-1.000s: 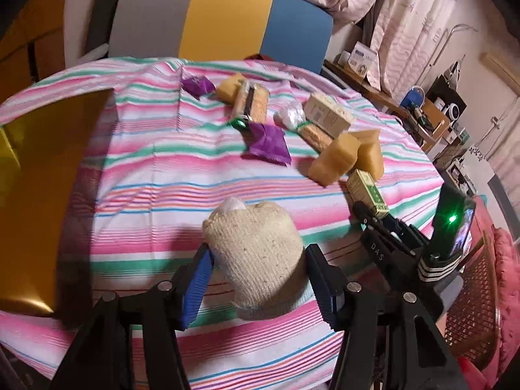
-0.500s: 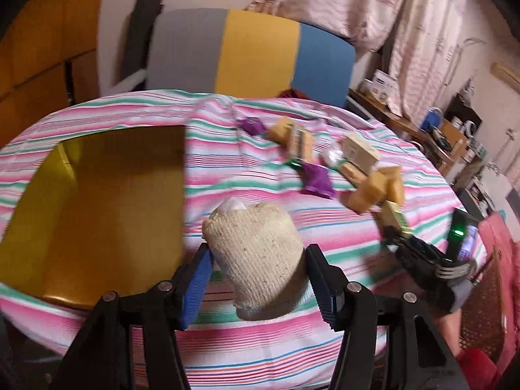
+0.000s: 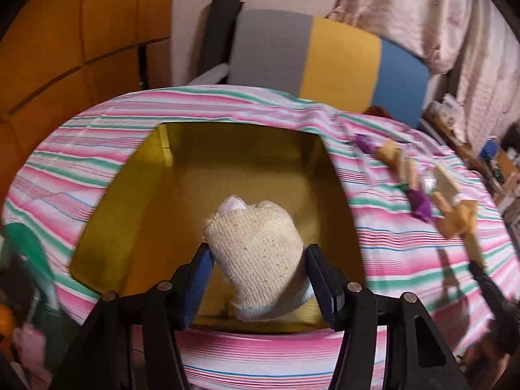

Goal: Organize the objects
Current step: 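Carry the white roll and green box over the gold tray and open both tools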

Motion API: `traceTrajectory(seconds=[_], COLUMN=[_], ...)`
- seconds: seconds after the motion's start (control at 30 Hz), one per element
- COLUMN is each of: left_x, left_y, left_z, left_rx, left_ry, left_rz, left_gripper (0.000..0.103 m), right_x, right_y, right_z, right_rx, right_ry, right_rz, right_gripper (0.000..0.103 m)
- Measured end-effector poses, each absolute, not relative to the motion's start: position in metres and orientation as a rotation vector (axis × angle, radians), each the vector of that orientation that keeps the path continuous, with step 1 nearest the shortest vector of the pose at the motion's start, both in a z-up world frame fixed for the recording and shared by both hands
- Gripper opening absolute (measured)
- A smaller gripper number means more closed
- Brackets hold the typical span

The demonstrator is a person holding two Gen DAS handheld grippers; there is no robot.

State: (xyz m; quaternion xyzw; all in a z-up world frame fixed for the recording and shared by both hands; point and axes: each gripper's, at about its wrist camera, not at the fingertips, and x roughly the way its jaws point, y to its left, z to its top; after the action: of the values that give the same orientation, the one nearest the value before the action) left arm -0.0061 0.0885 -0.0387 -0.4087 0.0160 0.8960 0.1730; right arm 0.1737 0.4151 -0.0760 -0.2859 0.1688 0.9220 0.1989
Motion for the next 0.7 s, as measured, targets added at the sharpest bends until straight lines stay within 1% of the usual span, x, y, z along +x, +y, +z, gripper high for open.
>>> traceTrajectory(seconds=[0.2, 0.37, 0.53, 0.67, 0.7], left_x=[-0.031, -0.041, -0.053, -0.055, -0.053], left_y=[0.050, 0.033, 0.020, 0.016, 0.016], left_z=[-0.051, -0.058, -0.075, -0.081, -0.079], left_rx=[-1.238, -1.269, -1.371, -1.411, -1.404], left_ry=[0.005, 0.036, 0.022, 0.055, 0.059], left_rz=[2.598, 2.647, 2.655, 2.681, 2.691], left_gripper=[0.059, 0.059, 0.059, 0.061, 0.063], right_x=[0.160, 0.145, 0.125, 0.109, 0.104], right_y=[0.375, 0.337, 0.296, 0.264, 0.257], right_z=[-0.052, -0.031, -0.013, -0.007, -0.007], right_rx=[-0.790, -0.768, -0.769, -0.791, -0.803], right_ry=[0.430, 0.391, 0.385, 0.349, 0.343], right_rz=[2.722, 2.850, 2.981, 3.078, 3.098], right_gripper=[0.031, 0.031, 0.031, 0.031, 0.031])
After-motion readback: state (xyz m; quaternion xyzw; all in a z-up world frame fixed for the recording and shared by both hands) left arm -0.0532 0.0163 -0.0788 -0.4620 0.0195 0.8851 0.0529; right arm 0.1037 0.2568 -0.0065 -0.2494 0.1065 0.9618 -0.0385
